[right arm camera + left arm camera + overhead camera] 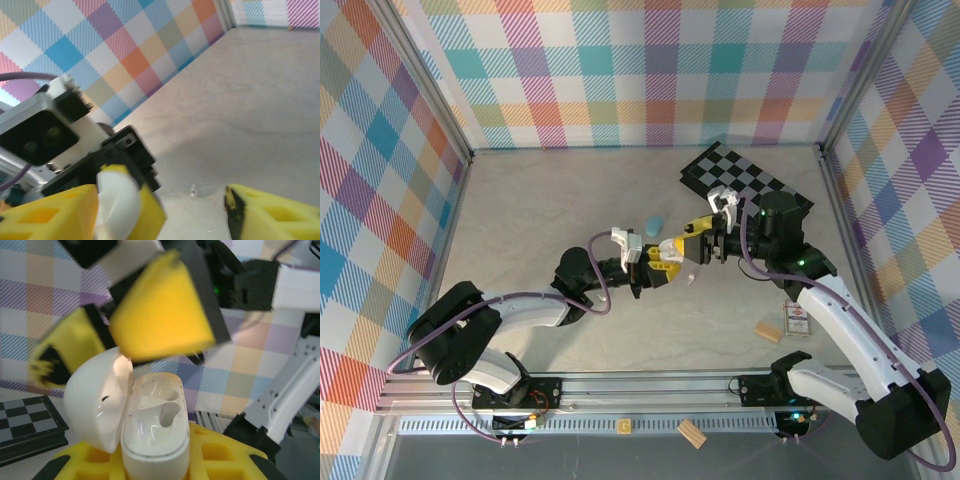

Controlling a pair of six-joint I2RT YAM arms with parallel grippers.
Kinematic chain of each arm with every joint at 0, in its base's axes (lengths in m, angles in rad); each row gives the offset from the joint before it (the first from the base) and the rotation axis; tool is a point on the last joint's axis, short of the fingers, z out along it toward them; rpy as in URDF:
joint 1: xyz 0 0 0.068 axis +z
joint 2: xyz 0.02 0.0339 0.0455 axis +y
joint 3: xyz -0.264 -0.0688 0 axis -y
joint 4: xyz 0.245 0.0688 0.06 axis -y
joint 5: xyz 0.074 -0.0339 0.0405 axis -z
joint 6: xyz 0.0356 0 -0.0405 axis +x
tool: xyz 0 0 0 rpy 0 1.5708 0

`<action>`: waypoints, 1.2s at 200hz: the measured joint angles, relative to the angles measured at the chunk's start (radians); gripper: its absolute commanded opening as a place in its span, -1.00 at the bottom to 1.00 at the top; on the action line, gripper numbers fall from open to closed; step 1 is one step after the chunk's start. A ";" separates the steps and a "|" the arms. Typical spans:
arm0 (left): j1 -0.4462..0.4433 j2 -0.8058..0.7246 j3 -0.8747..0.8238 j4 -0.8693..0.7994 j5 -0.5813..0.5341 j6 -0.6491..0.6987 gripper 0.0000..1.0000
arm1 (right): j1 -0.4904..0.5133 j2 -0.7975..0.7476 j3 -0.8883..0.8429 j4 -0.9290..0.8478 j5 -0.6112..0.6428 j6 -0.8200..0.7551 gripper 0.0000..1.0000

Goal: Insert wireless bluetooth earbuds into charging case

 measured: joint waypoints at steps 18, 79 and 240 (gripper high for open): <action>0.000 0.000 -0.020 0.000 0.007 0.061 -0.70 | -0.006 -0.003 0.000 0.011 0.017 0.009 0.63; 0.024 -0.023 -0.061 -0.137 -0.017 0.270 -0.71 | -0.073 -0.002 -0.018 0.005 0.174 0.149 0.57; 0.069 -0.179 -0.165 -0.308 -0.068 0.396 -0.72 | -0.089 0.654 0.114 -0.319 0.343 0.166 -0.21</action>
